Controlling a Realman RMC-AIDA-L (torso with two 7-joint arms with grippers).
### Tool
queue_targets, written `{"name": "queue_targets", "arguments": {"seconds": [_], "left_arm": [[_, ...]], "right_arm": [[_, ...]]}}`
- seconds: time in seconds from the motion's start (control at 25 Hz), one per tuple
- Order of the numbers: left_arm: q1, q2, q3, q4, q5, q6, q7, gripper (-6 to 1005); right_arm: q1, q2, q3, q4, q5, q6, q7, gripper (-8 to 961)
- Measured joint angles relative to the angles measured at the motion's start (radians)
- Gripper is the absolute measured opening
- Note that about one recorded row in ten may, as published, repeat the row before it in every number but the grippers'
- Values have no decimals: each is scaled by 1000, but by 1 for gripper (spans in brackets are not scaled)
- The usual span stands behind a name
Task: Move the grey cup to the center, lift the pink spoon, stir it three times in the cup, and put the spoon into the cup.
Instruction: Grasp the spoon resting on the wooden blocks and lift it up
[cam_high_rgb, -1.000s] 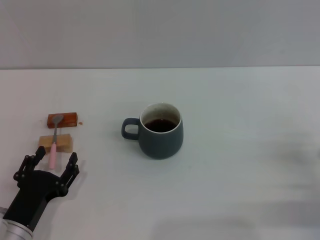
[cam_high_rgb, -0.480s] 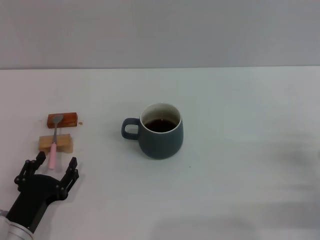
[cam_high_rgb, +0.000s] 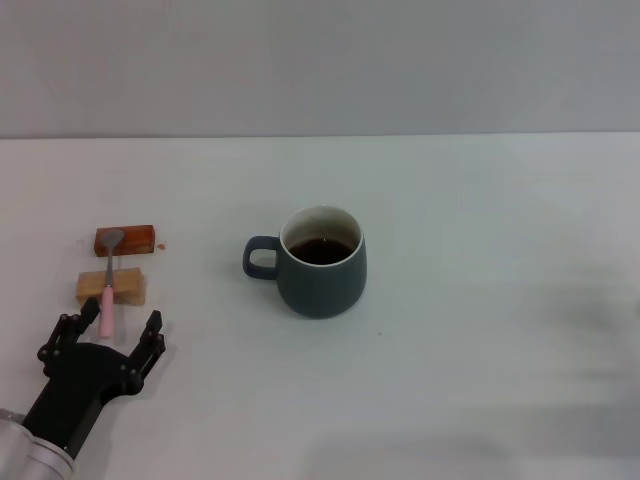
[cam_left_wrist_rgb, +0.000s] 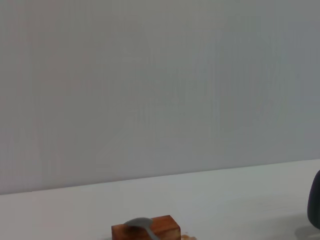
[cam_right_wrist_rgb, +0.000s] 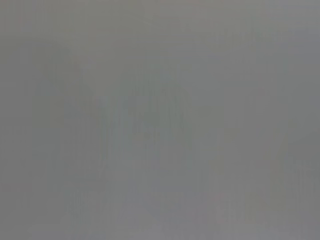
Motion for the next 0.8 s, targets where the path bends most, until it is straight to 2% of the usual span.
{"name": "queue_targets", "arguments": {"seconds": [0.8], "left_arm": [[-15, 2, -17, 8, -43, -31, 2, 776]], "right_arm": [[3, 0, -12, 12, -3, 0, 1, -1]]}}
